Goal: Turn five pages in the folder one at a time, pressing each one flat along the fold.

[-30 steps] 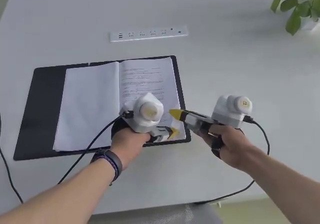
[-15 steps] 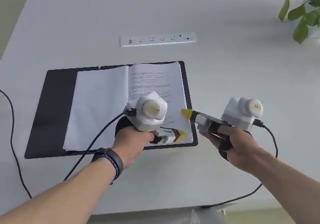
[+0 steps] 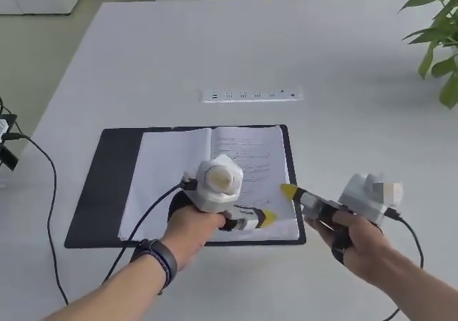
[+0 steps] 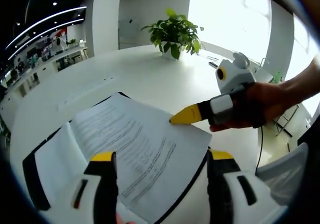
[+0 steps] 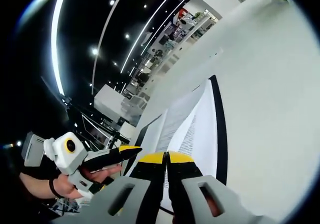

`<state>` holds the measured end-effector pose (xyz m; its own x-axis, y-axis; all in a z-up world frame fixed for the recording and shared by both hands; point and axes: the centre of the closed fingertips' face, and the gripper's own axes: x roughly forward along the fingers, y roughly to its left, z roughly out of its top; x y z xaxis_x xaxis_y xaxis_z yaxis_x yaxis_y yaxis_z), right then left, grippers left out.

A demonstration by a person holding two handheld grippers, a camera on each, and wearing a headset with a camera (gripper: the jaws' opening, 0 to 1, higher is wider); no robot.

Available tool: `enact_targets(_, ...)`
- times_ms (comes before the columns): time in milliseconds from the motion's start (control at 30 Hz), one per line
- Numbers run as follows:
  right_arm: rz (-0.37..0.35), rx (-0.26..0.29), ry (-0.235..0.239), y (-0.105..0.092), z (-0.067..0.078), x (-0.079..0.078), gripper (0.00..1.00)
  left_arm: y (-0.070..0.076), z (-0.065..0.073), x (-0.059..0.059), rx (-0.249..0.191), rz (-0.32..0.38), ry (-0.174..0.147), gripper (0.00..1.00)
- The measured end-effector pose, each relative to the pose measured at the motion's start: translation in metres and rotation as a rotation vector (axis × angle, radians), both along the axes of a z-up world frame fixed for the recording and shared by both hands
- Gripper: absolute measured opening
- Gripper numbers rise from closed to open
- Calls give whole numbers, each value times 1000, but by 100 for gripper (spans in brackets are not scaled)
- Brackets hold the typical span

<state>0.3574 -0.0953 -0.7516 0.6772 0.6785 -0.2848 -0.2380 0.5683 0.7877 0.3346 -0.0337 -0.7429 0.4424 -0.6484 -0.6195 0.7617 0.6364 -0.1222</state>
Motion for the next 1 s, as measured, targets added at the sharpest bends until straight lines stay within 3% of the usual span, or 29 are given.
enact_targets(400,2,4,-47,17,26,5,0,49,14,-1,-14,55,-26,74)
enact_targets(767,26,35,-117,51,57,15,0,98,22,-3,-29,97,-49,75)
enact_targets(1000,80,45,-159,86,77,16,0,130,30,-1,-50,130,-60,76)
